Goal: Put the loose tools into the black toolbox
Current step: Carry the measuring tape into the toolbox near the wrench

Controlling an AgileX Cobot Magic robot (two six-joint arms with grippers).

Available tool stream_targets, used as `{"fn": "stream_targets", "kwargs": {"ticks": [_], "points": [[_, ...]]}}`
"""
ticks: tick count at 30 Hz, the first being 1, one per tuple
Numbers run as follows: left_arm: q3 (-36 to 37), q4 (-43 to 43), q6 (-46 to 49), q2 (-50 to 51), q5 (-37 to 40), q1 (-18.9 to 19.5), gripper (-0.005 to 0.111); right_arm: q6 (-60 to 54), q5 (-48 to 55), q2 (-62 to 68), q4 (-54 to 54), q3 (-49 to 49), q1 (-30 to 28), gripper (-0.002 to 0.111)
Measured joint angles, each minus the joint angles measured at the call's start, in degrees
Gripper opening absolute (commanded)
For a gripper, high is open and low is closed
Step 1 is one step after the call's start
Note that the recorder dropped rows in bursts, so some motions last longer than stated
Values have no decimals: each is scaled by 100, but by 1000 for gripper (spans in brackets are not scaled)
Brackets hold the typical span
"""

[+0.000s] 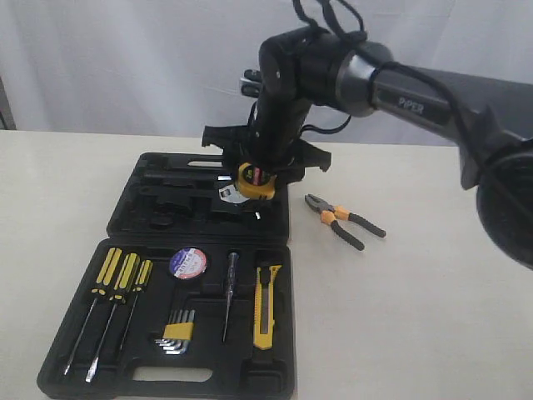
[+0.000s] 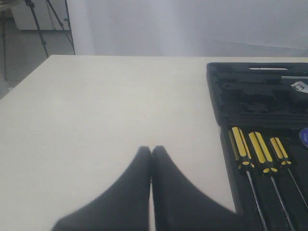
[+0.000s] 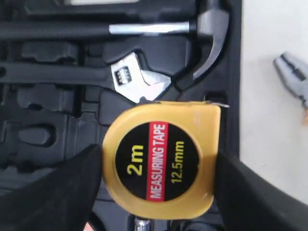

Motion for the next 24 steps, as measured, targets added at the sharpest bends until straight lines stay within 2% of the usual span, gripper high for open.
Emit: {"fn": "stream_targets", "kwargs": {"ticks": [11,24], "points": [[0,0,0,0,0,0,0,416,-408,661,-444,-13,36,0],[0,0,0,0,0,0,0,31,-110,876,-49,-72,36,0]]}}
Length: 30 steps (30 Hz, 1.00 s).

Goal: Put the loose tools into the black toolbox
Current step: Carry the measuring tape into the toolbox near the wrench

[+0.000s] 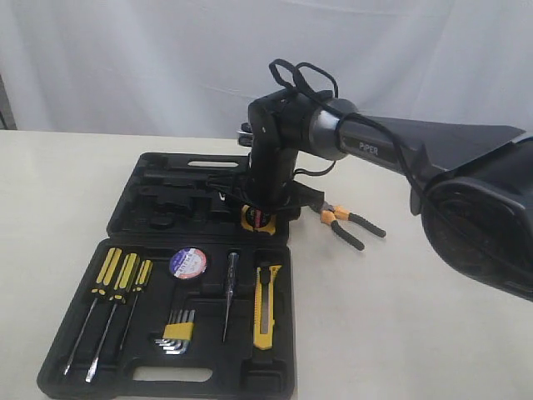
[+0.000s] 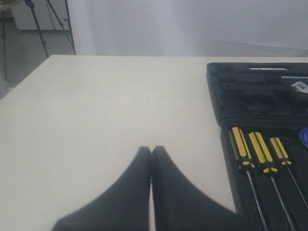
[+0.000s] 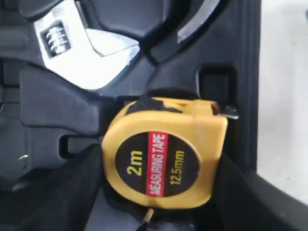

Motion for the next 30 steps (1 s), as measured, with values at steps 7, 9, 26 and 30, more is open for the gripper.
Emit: {"fn": "stream_targets", "kwargs": {"ticks": [7,9,26,30], "points": [[0,0,0,0,0,0,0,-149,125,0,92,-18,0,0],[0,0,0,0,0,0,0,-229,200,0,114,-23,0,0],[0,0,0,0,0,0,0,-835,524,-18,486,-32,-10,63],[0,0,0,0,0,0,0,-835,675,-58,533,-32,-10,63]]}}
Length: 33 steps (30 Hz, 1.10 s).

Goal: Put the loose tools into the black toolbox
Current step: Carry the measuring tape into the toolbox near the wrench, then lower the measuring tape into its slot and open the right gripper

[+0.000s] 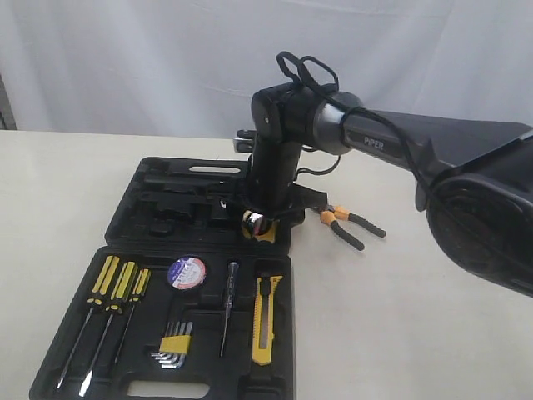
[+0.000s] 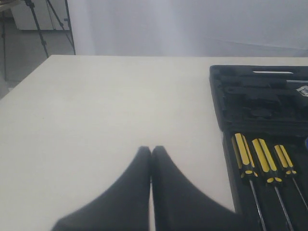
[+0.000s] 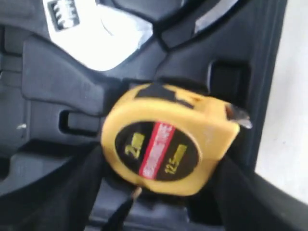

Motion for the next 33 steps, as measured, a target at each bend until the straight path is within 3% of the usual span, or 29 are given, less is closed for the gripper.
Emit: {"fn": "stream_targets", "kwargs": {"ticks": [5,10,13,19,33], "points": [[0,0,0,0,0,0,0,-34,174,-155,24,11,12,78],[0,0,0,0,0,0,0,-155,182,-179,13,11,12,79],[0,0,0,0,0,0,0,-210,182,-179,13,11,12,63],[0,0,0,0,0,0,0,-318,131,-179,-15,11,12,2],[0,0,0,0,0,0,0,-512,-187,-202,-334,-413,12,0]]}}
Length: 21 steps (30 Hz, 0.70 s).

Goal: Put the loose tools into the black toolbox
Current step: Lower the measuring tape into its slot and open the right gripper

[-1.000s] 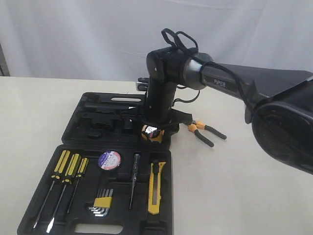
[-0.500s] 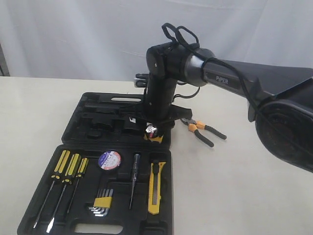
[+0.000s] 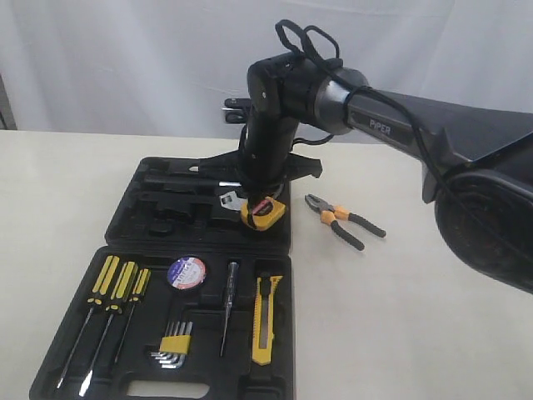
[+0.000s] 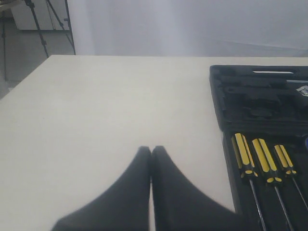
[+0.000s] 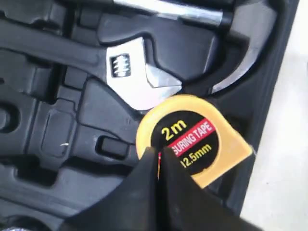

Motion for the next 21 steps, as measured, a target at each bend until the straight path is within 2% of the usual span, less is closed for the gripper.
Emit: {"fn": "stream_targets", "kwargs": {"ticks": [9,21], "points": [[0,0,0,0,0,0,0,-382,211,0,-89,0,0,0],[0,0,0,0,0,0,0,-958,709,14,587,0,0,0]]}}
